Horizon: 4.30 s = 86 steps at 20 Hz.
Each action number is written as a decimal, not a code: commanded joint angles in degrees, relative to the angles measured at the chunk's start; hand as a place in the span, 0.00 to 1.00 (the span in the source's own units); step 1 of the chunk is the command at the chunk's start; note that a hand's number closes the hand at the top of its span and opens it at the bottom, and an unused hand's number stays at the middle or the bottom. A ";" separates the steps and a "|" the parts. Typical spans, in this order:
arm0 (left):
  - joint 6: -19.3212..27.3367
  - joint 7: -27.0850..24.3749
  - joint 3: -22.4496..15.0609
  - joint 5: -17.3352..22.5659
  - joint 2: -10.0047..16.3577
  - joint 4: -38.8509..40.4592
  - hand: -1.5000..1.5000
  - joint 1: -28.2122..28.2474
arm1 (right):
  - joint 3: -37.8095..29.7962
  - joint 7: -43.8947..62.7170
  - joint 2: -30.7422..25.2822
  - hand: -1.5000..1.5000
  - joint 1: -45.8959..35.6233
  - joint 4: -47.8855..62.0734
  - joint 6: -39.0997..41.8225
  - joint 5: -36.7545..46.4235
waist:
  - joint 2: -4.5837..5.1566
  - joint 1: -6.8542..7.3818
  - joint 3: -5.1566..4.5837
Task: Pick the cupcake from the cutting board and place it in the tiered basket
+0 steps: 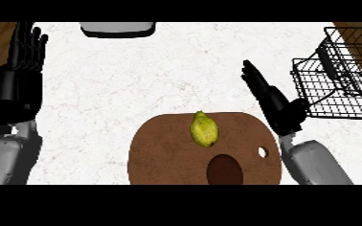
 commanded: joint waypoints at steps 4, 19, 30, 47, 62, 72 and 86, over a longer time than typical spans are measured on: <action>-0.35 4.00 -2.06 -6.57 3.62 3.97 0.50 7.01 | -0.63 1.31 3.68 1.00 10.41 -13.96 -5.51 -2.11 | -0.20 -1.32 -0.71; 0.03 11.25 -5.90 -9.93 2.57 4.36 0.50 11.10 | -3.08 23.36 -16.81 0.00 39.10 -42.34 -21.97 17.76 | -0.16 -1.29 -0.94; -0.17 9.14 -8.25 -11.81 -0.68 8.16 0.50 7.94 | 1.97 62.52 -31.75 0.00 23.06 -56.24 -6.51 20.35 | 0.77 1.67 -1.00; -2.24 10.71 -5.31 -11.57 0.30 9.01 0.50 5.79 | 16.85 82.70 -21.01 0.00 4.99 -43.04 -1.91 20.68 | 0.33 0.42 -0.89; -3.30 11.83 -3.44 -11.20 0.09 6.99 0.50 6.53 | 24.28 84.59 -13.90 0.00 2.39 -38.85 1.31 32.43 | -0.01 -0.41 -0.91; -2.93 11.34 -3.87 -12.64 -0.96 6.32 0.50 8.55 | 25.64 84.59 -6.89 0.00 5.46 -36.33 5.50 38.72 | 0.00 -0.39 -0.93; -3.88 12.23 -3.53 -14.09 -1.35 6.63 0.50 7.33 | 24.67 84.37 2.27 0.00 7.97 -29.75 7.96 43.73 | 0.21 -0.10 -0.77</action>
